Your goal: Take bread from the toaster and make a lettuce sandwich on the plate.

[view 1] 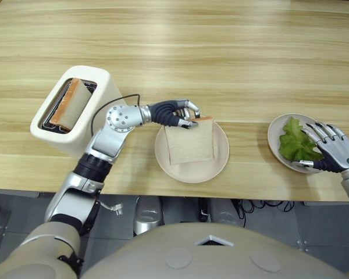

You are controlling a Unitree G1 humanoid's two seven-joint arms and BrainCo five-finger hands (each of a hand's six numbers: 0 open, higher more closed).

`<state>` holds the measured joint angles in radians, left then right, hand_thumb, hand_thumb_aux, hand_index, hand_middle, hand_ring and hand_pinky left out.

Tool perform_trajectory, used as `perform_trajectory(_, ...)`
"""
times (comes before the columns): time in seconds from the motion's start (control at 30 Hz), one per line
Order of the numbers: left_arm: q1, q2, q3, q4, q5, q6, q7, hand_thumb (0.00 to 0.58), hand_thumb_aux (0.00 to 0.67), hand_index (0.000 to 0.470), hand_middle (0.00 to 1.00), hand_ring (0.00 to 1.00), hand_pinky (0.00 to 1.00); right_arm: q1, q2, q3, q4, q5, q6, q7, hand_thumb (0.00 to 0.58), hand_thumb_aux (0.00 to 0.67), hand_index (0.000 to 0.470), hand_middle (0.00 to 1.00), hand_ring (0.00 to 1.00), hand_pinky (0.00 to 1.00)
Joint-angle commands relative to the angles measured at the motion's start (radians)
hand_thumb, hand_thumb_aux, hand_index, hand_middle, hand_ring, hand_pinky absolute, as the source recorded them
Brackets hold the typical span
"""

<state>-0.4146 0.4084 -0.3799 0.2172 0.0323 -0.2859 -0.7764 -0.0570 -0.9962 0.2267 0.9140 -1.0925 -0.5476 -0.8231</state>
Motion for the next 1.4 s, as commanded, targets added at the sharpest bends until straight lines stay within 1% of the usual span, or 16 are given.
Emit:
perform_trajectory(0.03,-0.015,-0.027,-0.032,0.148,0.06,-0.141,0.001,0.58,0.67,0.46,1.0,1.0,1.0,-0.062,0.017,0.077,0.061,-0.005,0.015,-0.036,0.0,0.0,0.0,0.0,0.0,0.0)
perform_trajectory(0.43,-0.105,-0.094,-0.04,0.486,0.142,-0.321,0.028,0.58,0.67,0.46,1.0,1.0,1.0,-0.13,-0.002,0.18,0.13,0.024,0.057,-0.069,0.0,0.0,0.0,0.0,0.0,0.0)
perform_trajectory(0.47,-0.111,-0.097,-0.042,0.511,0.158,-0.336,0.043,0.547,0.51,0.35,0.0,0.0,0.0,-0.132,-0.002,0.191,0.14,0.025,0.061,-0.071,0.0,0.0,0.0,0.0,0.0,0.0)
perform_trajectory(0.5,-0.118,-0.101,-0.041,0.532,0.169,-0.35,0.056,0.482,0.394,0.271,0.0,0.0,0.0,-0.135,-0.002,0.2,0.151,0.028,0.065,-0.072,0.0,0.0,0.0,0.0,0.0,0.0)
perform_trajectory(0.53,-0.126,-0.106,-0.037,0.552,0.178,-0.363,0.073,0.322,0.223,0.153,0.0,0.0,0.0,-0.137,-0.002,0.208,0.162,0.032,0.068,-0.072,0.0,0.0,0.0,0.0,0.0,0.0)
perform_trajectory(0.57,-0.135,-0.11,-0.03,0.567,0.182,-0.373,0.088,0.0,0.0,0.0,0.0,0.0,0.0,-0.139,-0.002,0.216,0.171,0.034,0.072,-0.074,0.0,0.0,0.0,0.0,0.0,0.0)
perform_trajectory(0.73,-0.169,-0.113,-0.01,0.583,0.199,-0.421,0.154,0.0,0.0,0.0,0.0,0.0,0.0,-0.146,-0.004,0.268,0.191,0.016,0.108,-0.082,0.0,0.0,0.0,0.0,0.0,0.0)
perform_trajectory(0.77,-0.171,-0.109,-0.007,0.573,0.199,-0.428,0.161,0.0,0.0,0.0,0.0,0.0,0.0,-0.148,-0.001,0.277,0.193,0.015,0.112,-0.082,0.066,0.039,0.027,0.0,0.0,0.0)
perform_trajectory(0.8,-0.171,-0.105,-0.002,0.562,0.199,-0.433,0.166,0.0,0.0,0.0,0.0,0.0,0.0,-0.15,0.001,0.286,0.195,0.017,0.115,-0.082,0.337,0.236,0.162,0.0,0.0,0.0)
perform_trajectory(0.83,-0.169,-0.098,0.006,0.536,0.192,-0.435,0.162,0.0,0.0,0.0,0.0,0.0,0.0,-0.15,0.003,0.293,0.195,0.022,0.117,-0.082,0.521,0.457,0.314,0.0,0.0,0.0)
perform_trajectory(0.9,-0.163,-0.085,0.016,0.494,0.18,-0.436,0.151,0.0,0.0,0.0,0.0,0.0,0.0,-0.151,0.006,0.302,0.194,0.028,0.12,-0.082,0.521,0.457,0.314,0.0,0.0,0.0)
perform_trajectory(0.93,-0.157,-0.078,0.021,0.47,0.172,-0.435,0.143,0.0,0.0,0.0,0.0,0.0,0.0,-0.152,0.007,0.305,0.193,0.03,0.121,-0.082,0.543,0.502,0.345,0.0,0.0,0.0)
perform_trajectory(0.97,-0.15,-0.071,0.025,0.445,0.164,-0.429,0.136,0.0,0.0,0.0,0.0,0.0,0.0,-0.155,0.008,0.306,0.192,0.033,0.119,-0.082,0.577,0.62,0.426,0.0,0.0,0.0)
perform_trajectory(1.0,-0.142,-0.064,0.029,0.419,0.157,-0.423,0.129,0.0,0.0,0.0,0.0,0.0,0.0,-0.158,0.008,0.308,0.19,0.035,0.118,-0.081,0.58,0.67,0.46,0.0,0.0,0.0)
perform_trajectory(1.2,-0.084,-0.023,0.059,0.246,0.09,-0.365,0.093,0.0,0.0,0.0,0.0,0.0,0.0,-0.167,0.014,0.292,0.188,0.094,0.082,-0.066,0.58,0.67,0.46,0.0,0.0,0.0)
perform_trajectory(1.4,-0.042,0.004,0.09,0.154,0.047,-0.315,0.076,0.0,0.0,0.0,0.0,0.0,0.0,-0.167,0.008,0.265,0.16,0.158,0.043,-0.049,0.58,0.67,0.46,0.0,0.0,0.0)
